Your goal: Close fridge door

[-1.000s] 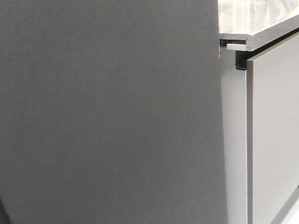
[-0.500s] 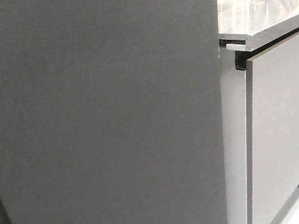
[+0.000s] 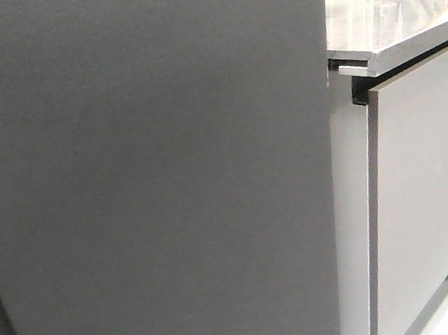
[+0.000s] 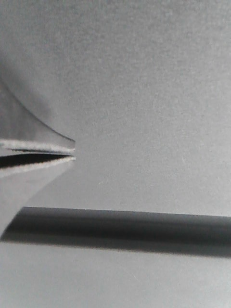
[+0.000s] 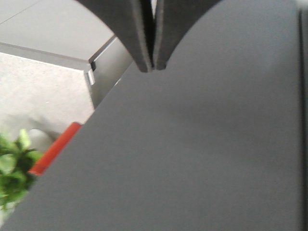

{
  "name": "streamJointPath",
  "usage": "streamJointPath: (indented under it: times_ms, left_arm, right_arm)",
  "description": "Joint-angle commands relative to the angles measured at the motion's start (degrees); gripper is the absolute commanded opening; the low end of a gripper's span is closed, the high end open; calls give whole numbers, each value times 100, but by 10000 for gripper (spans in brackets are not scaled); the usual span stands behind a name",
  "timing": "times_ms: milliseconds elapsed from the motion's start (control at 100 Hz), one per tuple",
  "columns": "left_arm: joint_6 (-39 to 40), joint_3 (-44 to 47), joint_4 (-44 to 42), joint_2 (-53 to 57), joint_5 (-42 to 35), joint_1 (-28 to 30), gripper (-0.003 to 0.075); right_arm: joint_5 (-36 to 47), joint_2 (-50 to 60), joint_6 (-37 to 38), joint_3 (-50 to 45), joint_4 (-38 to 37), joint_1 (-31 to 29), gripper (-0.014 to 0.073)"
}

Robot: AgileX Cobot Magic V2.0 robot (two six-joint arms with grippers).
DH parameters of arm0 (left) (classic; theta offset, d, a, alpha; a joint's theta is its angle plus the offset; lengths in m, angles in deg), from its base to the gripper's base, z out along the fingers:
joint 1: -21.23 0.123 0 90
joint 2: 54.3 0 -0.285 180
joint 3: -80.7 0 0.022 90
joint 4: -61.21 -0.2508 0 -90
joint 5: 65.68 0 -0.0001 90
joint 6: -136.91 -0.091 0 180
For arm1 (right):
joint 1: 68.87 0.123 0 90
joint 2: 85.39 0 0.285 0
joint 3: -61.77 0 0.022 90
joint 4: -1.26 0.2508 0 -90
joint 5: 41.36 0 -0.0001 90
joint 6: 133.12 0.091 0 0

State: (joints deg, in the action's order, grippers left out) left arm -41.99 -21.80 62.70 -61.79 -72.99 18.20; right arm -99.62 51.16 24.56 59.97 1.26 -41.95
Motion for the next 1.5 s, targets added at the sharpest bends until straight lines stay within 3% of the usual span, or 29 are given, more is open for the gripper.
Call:
streamJointPath:
  times_ms: [0, 220, 390, 650, 740, 900, 1490]
  left_arm:
    - [25, 201, 23, 59, -416, 30, -20]
    - [25, 201, 23, 59, -416, 30, -20]
    - [25, 201, 23, 59, -416, 30, -20]
    - [25, 201, 23, 59, -416, 30, -20]
    - [25, 201, 23, 59, -416, 30, -20]
    - [25, 201, 23, 59, -416, 30, -20]
    - [25, 201, 23, 59, -416, 30, -20]
  right_arm:
    - [1054, 216, 373, -238, -246, -40, -44]
    - [2001, 527, 1113, -1312, -249, -40, -44]
    - [3304, 754, 1738, -2344, -249, -40, -44]
    - [4331, 973, 1903, -3553, -182, -40, -44]
    - [4444, 973, 1903, -3857, -182, -40, -44]
    - [3894, 973, 1903, -3970, -172, -40, -45]
    - [4234, 1013, 1903, -3970, -134, -55, -44]
